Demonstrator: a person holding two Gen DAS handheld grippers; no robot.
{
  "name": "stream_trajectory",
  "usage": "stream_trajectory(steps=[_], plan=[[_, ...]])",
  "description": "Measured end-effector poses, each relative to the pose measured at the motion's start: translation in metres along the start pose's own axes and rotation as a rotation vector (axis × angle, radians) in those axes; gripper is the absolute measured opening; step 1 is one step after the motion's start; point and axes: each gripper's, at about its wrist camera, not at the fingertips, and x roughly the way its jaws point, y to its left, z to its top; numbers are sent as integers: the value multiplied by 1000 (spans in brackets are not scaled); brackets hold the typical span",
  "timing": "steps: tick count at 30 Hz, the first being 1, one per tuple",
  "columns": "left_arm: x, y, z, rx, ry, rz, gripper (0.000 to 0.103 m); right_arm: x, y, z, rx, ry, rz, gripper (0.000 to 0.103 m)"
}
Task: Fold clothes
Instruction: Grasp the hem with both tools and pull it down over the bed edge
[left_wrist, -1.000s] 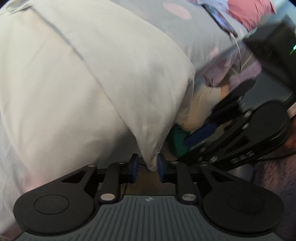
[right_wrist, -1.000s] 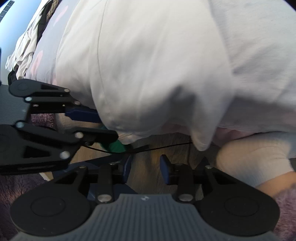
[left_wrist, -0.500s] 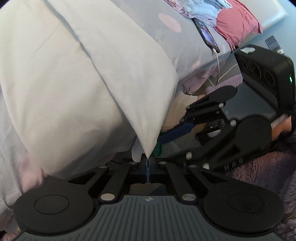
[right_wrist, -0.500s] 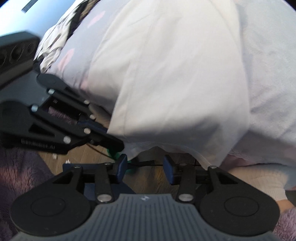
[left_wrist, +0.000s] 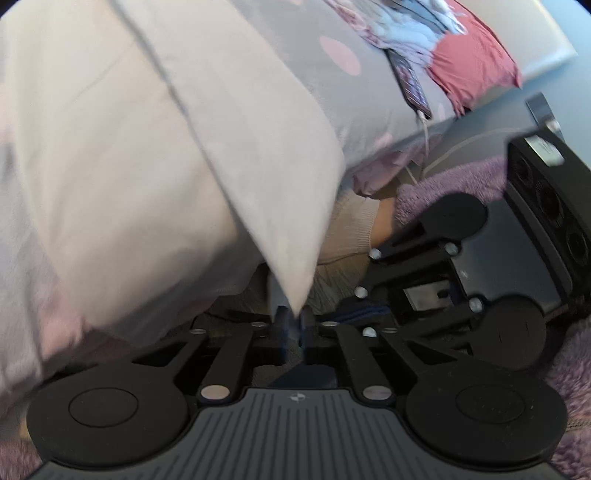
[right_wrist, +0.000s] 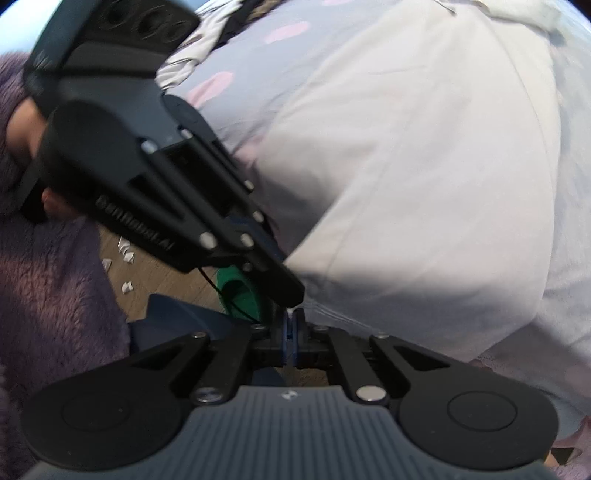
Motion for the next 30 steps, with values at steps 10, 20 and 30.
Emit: stream_trajectory(steps=[10,20,30], plan=[[-12,0,-2,-104,-29,50,26,5,49,1,-231,51,-90,3],[8,18,1,-178,26,128,2,-13,36,7,-231,77,-62,14],[28,29,3,-182,81,154,1,-47,-75,7,-38,140,-191,44]])
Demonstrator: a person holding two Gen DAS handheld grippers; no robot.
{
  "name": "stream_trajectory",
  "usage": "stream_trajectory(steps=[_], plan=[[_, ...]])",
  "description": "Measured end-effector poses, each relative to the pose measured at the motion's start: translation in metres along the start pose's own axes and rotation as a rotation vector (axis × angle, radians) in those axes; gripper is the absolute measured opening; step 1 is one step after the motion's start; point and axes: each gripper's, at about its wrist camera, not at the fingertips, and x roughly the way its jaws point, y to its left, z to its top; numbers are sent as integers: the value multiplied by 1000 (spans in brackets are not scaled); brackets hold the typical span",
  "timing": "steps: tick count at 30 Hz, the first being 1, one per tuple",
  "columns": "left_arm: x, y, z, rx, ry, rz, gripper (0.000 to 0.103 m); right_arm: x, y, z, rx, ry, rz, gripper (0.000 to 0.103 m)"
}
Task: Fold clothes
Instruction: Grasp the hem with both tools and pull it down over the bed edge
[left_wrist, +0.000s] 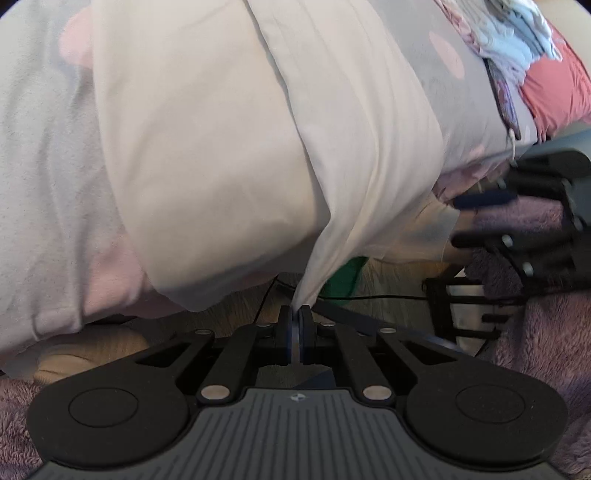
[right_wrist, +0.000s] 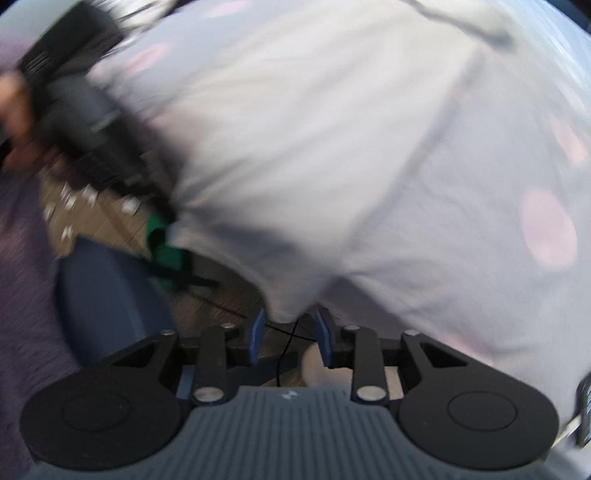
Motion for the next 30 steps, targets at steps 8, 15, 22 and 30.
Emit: stream_trajectory(steps=[8,15,22,30], plan=[[4,-8,0,62,-16,7,2,45,-20,5,16,-43,77,49],[5,-30,3,184,-97,45,11,57,-20,2,133,-17,139,2],[14,-15,10,136,-36,68,0,49,-15,0,161,27,149,2],[4,-8,3,83,42,157,0,54,-6,0,143,102,88,9]])
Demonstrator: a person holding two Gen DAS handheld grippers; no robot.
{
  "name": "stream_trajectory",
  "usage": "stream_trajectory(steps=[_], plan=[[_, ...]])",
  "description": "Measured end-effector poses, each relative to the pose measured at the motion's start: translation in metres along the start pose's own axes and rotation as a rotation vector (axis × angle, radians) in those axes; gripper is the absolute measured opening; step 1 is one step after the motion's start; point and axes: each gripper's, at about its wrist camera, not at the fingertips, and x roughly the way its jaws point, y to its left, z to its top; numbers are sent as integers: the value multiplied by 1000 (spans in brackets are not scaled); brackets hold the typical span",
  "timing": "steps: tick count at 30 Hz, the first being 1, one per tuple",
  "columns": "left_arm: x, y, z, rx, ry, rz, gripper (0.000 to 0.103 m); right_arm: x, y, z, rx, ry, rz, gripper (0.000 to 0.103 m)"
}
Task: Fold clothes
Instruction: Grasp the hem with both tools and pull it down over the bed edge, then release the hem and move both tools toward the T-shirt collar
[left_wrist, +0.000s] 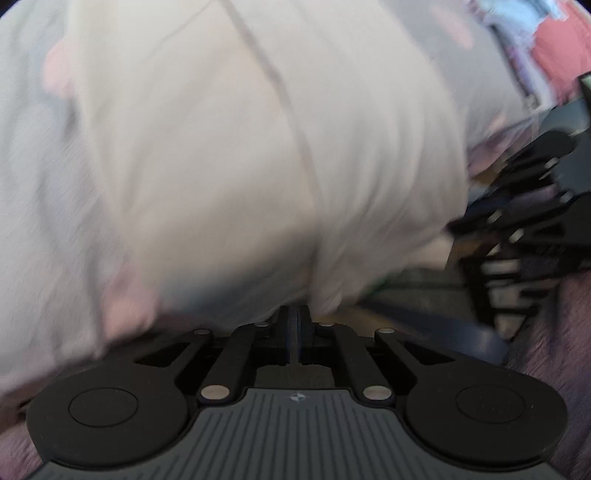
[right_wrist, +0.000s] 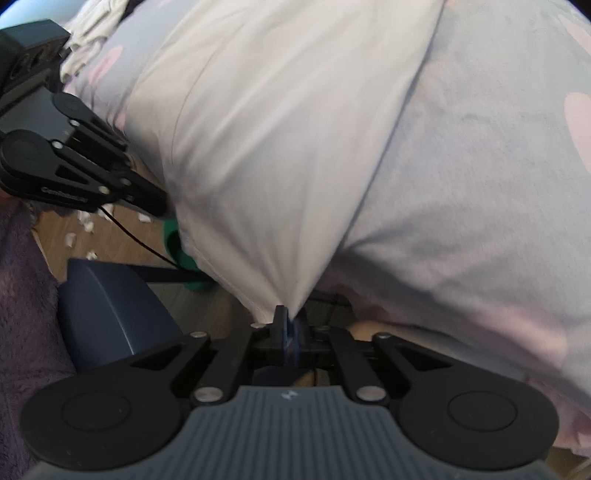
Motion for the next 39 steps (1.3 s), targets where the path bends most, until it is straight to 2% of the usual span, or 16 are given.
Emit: stream_trajectory(steps=[2,3,6,9,13,17,19,24,26,28,30,32,35,39], plan=[[-14,5,-2,-21,-27,-24,1,-6,5,-1,-20,-4,-60,22],[-23,7,-1,-31,-55,-41,2,-11,7,-1,-24,-15,-80,34],[-52,12,6,-37,-148,-77,10,-32,9,2,-16,-84,-97,37],[-80,17,19,-25,-252,-89,16,-52,14,6,-24,-166,-123,51],[-113,24,39,29,-382,-28,18,-69,18,16,-48,-277,-174,60],[-131,27,63,99,-459,46,24,-77,11,29,-27,-311,-200,64],[-133,25,72,148,-491,83,24,-77,7,36,-22,-316,-230,76],[-128,26,94,243,-504,131,27,-82,-9,59,-10,-329,-284,78],[-125,26,103,285,-503,157,27,-86,-18,70,-13,-347,-314,83],[-122,24,115,334,-512,196,29,-92,-27,84,-28,-377,-338,84],[-122,24,124,390,-541,236,42,-100,-36,100,-52,-424,-322,84],[-121,24,133,445,-580,275,49,-111,-46,117,-89,-469,-284,84],[-115,29,149,516,-609,337,51,-121,-59,146,-121,-508,-282,85],[-99,28,170,611,-629,412,52,-116,-82,185,-85,-521,-314,87]])
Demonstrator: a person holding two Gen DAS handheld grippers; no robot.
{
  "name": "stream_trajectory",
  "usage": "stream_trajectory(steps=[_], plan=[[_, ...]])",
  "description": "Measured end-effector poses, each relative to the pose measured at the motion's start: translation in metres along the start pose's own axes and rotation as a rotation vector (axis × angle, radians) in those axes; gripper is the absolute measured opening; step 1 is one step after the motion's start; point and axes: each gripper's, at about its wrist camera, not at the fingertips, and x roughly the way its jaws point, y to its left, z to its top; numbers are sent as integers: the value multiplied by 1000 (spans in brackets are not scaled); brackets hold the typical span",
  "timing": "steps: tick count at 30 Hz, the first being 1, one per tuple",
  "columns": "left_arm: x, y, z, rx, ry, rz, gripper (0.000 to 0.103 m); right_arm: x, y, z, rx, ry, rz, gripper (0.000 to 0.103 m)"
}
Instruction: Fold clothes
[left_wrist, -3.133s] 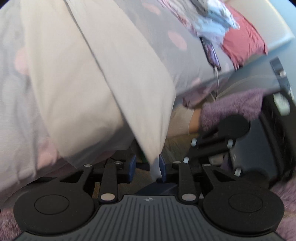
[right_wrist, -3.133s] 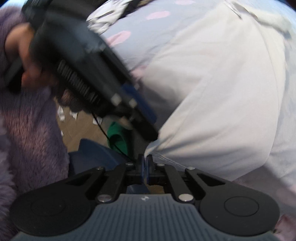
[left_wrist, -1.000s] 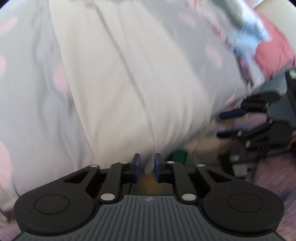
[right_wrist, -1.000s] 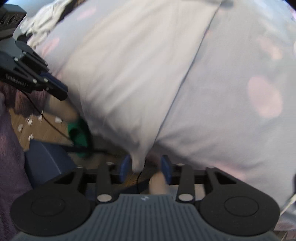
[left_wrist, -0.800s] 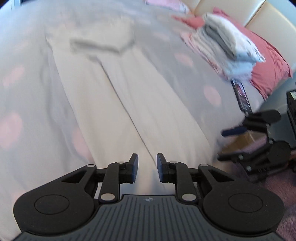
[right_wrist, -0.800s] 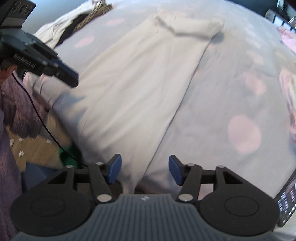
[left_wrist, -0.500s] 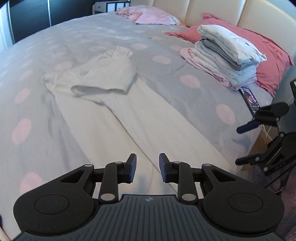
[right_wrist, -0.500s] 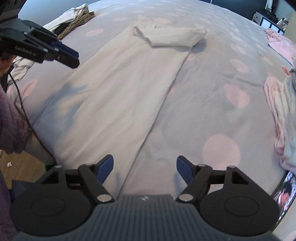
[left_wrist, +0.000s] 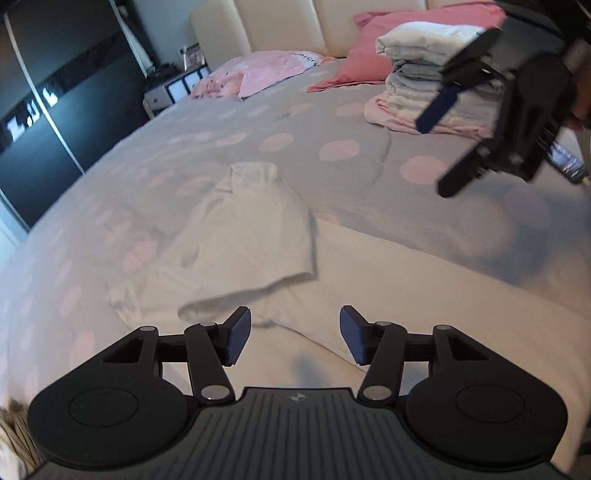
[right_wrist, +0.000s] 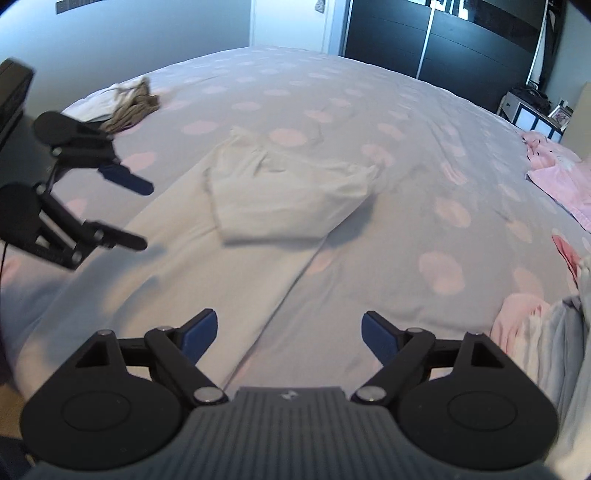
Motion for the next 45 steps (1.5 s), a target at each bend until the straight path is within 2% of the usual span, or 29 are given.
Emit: stream_trajectory(steps=[6,10,13,14,15,18,21,23,25,27,31,35,37,39,42,44,45], plan=[[39,-10,8,197,3,53,52,49,-22,20,121,63,43,87],[57,-24,10,310,-10,28,52,69,-28,26,135,111,47,87],[74,-36,13,375,-11,63,51,78,-36,28,152,138,40,87],[79,-34,17,364,1,75,43,81,-39,29,154,145,39,87],[84,-30,21,343,12,81,27,84,-42,30,151,149,34,87],[81,-2,40,196,-3,58,10,89,-48,35,114,135,-2,87],[69,37,59,23,-29,38,3,93,-54,40,118,123,11,85],[63,65,64,-100,-40,29,2,95,-56,43,126,120,30,82],[57,89,65,-203,-48,27,2,98,-57,49,101,120,27,66],[53,102,65,-255,-53,22,2,102,-61,57,82,118,21,55],[49,103,64,-262,-52,-14,2,101,-91,93,170,96,6,55],[52,92,65,-227,-45,-36,2,108,-126,139,298,85,1,66],[51,92,64,-226,-48,-44,2,124,-136,162,336,115,16,66],[50,92,61,-227,-51,-47,2,147,-140,181,352,185,30,66],[50,101,59,-254,-59,-45,2,179,-141,194,361,280,30,66],[50,108,58,-280,-66,-46,2,199,-140,194,368,346,54,57],[50,112,57,-293,-67,-47,2,206,-140,194,372,369,66,42]])
